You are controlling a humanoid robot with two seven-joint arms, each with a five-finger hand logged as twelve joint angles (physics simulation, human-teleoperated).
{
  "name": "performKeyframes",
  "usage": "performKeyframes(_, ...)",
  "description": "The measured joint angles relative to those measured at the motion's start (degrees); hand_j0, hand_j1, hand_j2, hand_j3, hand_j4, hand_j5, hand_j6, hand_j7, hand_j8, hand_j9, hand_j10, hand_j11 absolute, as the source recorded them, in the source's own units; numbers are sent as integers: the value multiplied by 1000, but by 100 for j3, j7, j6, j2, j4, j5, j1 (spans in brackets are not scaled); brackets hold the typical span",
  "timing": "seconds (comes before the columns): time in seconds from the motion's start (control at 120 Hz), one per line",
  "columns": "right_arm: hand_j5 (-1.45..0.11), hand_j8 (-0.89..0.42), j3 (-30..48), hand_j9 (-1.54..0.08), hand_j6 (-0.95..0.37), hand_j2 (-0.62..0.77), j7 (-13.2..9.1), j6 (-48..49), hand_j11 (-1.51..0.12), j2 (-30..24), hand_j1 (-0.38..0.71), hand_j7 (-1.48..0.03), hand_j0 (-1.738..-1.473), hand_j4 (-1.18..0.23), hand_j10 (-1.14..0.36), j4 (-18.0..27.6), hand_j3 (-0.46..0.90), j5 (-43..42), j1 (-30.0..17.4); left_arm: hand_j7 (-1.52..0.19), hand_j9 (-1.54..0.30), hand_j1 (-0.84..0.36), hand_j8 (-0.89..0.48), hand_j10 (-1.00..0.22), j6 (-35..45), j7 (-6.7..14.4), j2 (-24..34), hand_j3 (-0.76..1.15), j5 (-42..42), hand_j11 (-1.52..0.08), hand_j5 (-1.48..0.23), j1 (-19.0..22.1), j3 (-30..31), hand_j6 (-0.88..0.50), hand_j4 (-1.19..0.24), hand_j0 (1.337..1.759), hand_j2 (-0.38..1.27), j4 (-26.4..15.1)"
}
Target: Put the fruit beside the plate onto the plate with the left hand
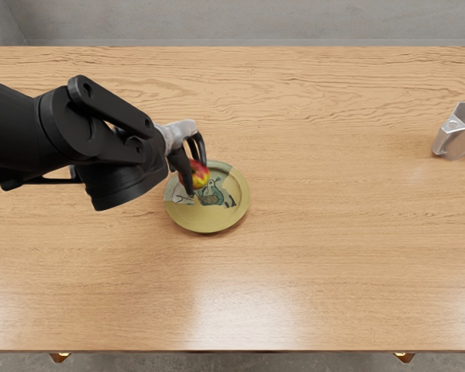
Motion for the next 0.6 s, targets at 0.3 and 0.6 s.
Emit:
performKeyframes(0.3,-19,-15,0,-19,-15,-3,0,0,-19,0,-331,-20,-1658,-15,-15,-1,0,0,0,-1025,-1029,-365,-455,-763,21,-9,0,0,-9,-1033,-1067,96,2,-415,-745,1654,709,11)
performKeyframes(0.6,-20,-15,0,-20,-15,-3,0,0,-20,0,-331,-20,-1658,-15,-15,-1,0,0,0,-282,-283,142,-140,-211,-554,20,322,0,-12,-284,-292,369,28,-131,-207,1657,170,11)
